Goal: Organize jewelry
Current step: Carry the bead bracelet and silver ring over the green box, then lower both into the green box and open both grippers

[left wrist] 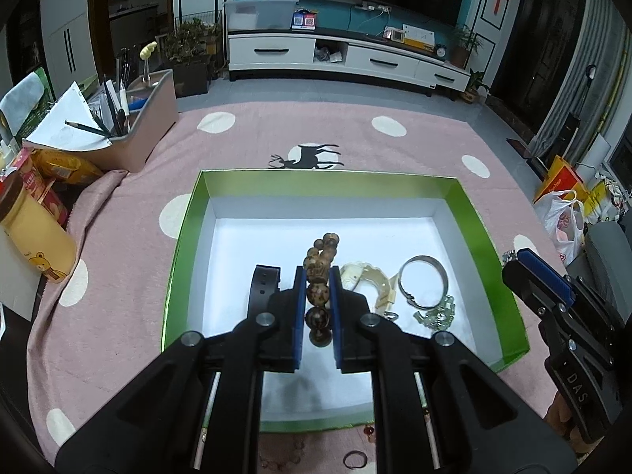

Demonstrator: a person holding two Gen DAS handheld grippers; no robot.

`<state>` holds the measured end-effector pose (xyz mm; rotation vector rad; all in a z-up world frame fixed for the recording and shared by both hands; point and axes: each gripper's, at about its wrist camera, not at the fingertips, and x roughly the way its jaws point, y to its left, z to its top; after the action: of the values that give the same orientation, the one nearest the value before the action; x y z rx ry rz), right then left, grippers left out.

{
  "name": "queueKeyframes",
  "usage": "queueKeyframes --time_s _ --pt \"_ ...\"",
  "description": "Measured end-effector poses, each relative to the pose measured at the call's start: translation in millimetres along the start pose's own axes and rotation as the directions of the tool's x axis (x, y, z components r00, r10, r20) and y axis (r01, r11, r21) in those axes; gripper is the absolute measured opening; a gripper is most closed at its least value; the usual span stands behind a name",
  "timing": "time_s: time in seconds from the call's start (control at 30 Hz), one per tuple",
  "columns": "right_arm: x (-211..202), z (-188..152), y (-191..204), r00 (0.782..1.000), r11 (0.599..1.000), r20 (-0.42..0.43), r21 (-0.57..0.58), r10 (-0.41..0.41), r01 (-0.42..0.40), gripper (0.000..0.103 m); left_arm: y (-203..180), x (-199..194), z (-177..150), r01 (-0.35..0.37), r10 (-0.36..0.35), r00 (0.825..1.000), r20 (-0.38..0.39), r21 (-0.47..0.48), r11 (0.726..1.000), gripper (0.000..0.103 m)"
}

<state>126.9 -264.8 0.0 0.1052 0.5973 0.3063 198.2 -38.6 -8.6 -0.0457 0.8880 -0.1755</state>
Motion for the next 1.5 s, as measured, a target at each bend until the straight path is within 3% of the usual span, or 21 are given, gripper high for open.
queueKeyframes --time_s 0.37,0.8,0.83,0.9,0.97,1.03,1.2,1.27,1.4,1.5 --pt "25 -2 -7 0.996 0.999 -0.085 0.034 -0.028 0.031 0.021 5 28 4 -0.015 0.014 0.998 -0.058 -0.012 1.000 0.011" --pt "31 -4 -11 0.993 0.998 -0.116 0.051 -0.034 0.040 0.024 5 36 -1 -0.048 0.047 0.995 -0.083 -0.009 0.999 0.014" --pt "30 -5 -11 0.993 0.998 -0.114 0.052 -0.035 0.041 0.026 5 36 -1 -0.050 0.049 0.996 -0.081 -0.010 0.999 0.019" --pt "27 -4 -12 0.993 0.997 -0.108 0.058 -0.039 0.045 0.040 5 32 -1 -0.048 0.047 0.996 -0.076 -0.016 0.999 0.029" --pt "21 -4 -13 0.995 0.997 -0.096 0.068 -0.037 0.043 0.043 5 27 -1 -0.046 0.045 0.997 -0.065 -0.016 0.999 0.044" --pt "16 -3 -13 0.996 0.997 -0.087 0.071 -0.038 0.044 0.044 4 20 -1 -0.051 0.050 0.997 -0.050 -0.013 0.999 0.052" --pt "-4 -4 -13 0.997 0.995 -0.060 0.084 -0.038 0.043 0.057 4 1 -3 -0.043 0.043 0.999 -0.023 -0.027 0.999 0.070" --pt "-15 -6 -13 0.998 0.995 -0.050 0.086 -0.039 0.043 0.063 5 -8 -5 -0.042 0.042 0.999 -0.018 -0.035 0.998 0.082" --pt "-36 -11 -15 0.999 0.995 -0.037 0.094 -0.034 0.038 0.075 8 -29 -14 -0.025 0.025 1.000 -0.004 -0.045 0.999 0.091" --pt "-52 -16 -17 0.999 0.994 -0.030 0.103 -0.026 0.029 0.077 10 -46 -22 -0.009 0.009 1.000 0.005 -0.049 0.999 0.095"
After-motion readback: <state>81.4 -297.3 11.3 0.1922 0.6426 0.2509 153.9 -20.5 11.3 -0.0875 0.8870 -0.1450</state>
